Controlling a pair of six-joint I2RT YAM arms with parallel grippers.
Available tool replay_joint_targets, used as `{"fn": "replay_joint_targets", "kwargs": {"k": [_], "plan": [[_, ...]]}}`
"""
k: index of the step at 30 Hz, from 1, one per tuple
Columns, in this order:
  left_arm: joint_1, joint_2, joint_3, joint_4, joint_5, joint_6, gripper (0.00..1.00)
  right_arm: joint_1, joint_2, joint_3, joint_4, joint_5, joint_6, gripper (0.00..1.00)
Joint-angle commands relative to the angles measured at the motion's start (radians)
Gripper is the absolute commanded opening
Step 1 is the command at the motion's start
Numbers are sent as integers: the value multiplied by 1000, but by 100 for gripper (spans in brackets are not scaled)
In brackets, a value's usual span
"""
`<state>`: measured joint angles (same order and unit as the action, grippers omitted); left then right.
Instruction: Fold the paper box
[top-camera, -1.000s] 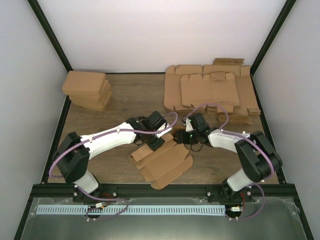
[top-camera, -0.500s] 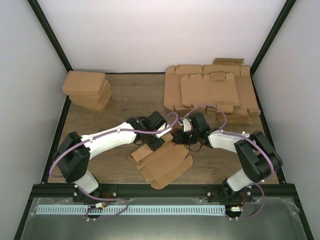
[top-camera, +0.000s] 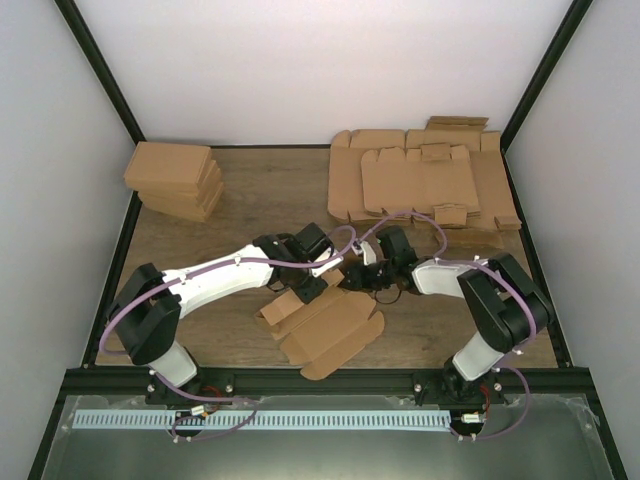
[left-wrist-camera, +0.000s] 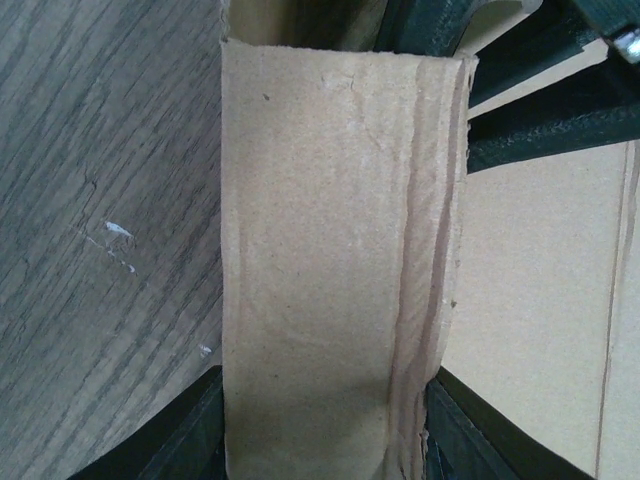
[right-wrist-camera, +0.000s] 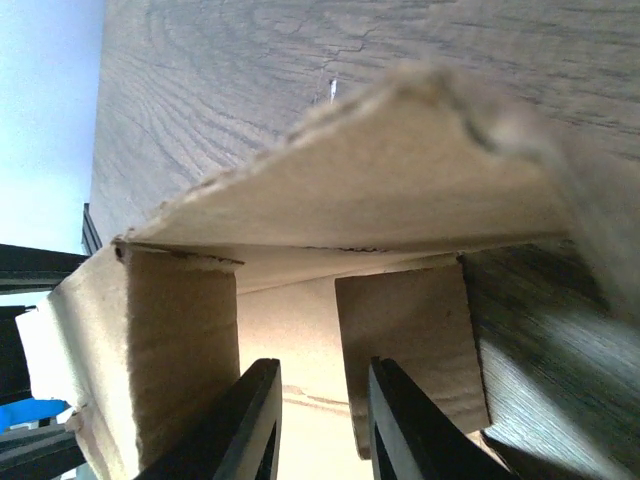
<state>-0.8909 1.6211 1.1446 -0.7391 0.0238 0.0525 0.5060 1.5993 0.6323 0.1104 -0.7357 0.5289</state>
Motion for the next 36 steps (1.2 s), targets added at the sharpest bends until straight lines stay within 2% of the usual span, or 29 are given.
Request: {"fn": "replay_joint_targets", "kwargs": {"k": [1, 15, 19, 27, 36], "plan": [[-6, 15, 14, 22, 11, -9, 49, 9, 34, -8, 43, -88, 3, 27], [-5, 23, 12, 18, 12, -11, 50, 9, 121, -56, 116, -82, 42, 25], [-6, 22, 10, 15, 8, -11, 50, 9, 46, -28, 34, -12, 14, 25], [-5, 19, 10, 17, 5, -11, 49, 8, -106, 29, -167, 239, -80, 29], [-5, 23, 7, 17, 10, -7, 50, 1, -257, 8, -183, 354, -178, 30]]}}
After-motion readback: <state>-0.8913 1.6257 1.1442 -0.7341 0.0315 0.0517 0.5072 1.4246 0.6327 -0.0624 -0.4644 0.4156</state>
